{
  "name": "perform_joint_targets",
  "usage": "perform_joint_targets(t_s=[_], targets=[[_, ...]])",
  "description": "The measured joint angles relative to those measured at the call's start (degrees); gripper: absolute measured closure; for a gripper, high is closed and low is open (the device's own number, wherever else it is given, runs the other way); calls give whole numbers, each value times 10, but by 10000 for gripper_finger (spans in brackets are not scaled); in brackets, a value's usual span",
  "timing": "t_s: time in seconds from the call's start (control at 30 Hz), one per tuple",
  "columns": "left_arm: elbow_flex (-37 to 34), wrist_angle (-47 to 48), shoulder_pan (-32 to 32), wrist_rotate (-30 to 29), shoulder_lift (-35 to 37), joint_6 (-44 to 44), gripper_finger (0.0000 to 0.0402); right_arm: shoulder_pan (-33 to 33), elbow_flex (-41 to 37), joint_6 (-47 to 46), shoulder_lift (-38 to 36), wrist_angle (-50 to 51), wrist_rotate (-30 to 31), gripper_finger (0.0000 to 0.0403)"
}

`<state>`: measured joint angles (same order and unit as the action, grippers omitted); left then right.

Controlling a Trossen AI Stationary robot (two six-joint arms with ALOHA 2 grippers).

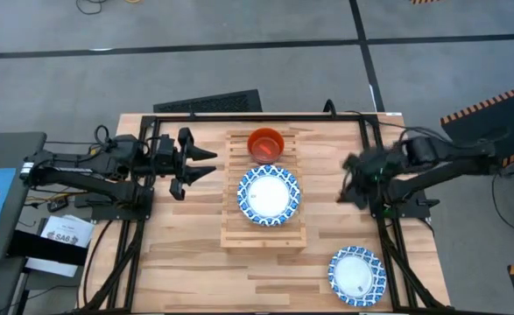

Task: Place and stack bowls onto a shelf
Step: Stack the white patterned bowl on top of the white patterned bowl on the shelf

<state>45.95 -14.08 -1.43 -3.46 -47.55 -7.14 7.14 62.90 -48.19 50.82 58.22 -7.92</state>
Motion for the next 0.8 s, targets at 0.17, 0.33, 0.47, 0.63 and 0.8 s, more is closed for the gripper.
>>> perform_joint_targets(t_s=[0.17, 0.33, 0.47, 0.63, 0.8], targets=[[0, 13, 0, 0, 0, 0, 242, 124, -84, -117, 3, 37, -21, 179], [0, 14, 0, 0, 0, 0, 242, 225, -187, -232, 2, -20, -62, 179], [0, 14, 0, 0, 0, 5, 242, 279, -258, -322, 2, -79, -68, 179], [0, 13, 0, -5, 0, 21, 242, 323, -297, -381, 2, -95, -61, 179], [0, 14, 0, -11, 0, 20, 242, 355, -328, -421, 2, -144, -56, 179]])
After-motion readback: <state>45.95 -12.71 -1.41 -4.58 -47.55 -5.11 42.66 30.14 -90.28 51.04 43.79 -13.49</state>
